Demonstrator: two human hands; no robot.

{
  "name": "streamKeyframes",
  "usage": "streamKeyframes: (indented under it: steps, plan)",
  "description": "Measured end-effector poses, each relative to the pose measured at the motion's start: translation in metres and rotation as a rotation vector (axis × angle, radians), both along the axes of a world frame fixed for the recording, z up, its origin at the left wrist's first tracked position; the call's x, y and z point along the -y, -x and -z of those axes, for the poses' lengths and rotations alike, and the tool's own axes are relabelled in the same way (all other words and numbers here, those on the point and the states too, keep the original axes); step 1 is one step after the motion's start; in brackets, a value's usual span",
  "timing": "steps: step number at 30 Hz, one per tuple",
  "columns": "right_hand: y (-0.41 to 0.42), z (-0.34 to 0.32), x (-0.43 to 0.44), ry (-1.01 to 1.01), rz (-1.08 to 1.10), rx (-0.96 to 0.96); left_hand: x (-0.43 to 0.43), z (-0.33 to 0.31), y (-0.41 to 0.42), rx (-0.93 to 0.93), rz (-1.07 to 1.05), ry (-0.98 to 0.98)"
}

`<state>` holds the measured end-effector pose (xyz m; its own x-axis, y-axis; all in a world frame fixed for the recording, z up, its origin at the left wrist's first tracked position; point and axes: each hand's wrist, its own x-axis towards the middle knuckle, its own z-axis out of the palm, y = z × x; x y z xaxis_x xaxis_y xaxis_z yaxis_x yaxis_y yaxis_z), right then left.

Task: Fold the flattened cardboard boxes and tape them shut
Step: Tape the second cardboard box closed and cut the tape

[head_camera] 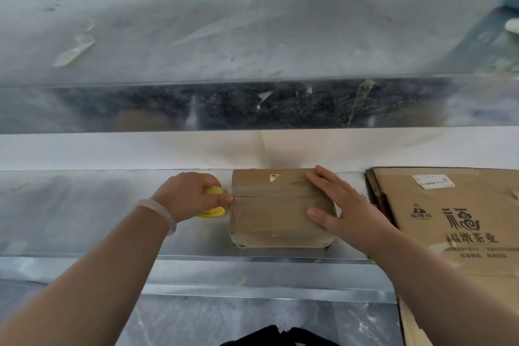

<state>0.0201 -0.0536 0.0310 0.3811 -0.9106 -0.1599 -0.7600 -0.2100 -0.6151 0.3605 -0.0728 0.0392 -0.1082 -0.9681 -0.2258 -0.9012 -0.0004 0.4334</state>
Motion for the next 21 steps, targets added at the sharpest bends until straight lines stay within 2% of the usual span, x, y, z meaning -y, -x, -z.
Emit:
streamKeyframes:
  steps: [3,7,14,21]
  plan:
    - [-0.002,-0.003,-0.006,0.128,-0.071,-0.195,0.001,0.003,0.006,-0.03,0.011,-0.006]
    - [-0.014,-0.002,-0.021,0.298,-0.057,-0.446,0.003,0.006,0.014,-0.015,0.031,0.002]
    - [-0.049,0.0,-0.031,0.306,-0.067,-0.438,0.004,0.006,0.015,-0.001,0.052,-0.006]
    - [-0.093,0.01,-0.028,0.364,-0.267,-0.403,0.001,0.009,0.02,-0.024,0.059,0.021]
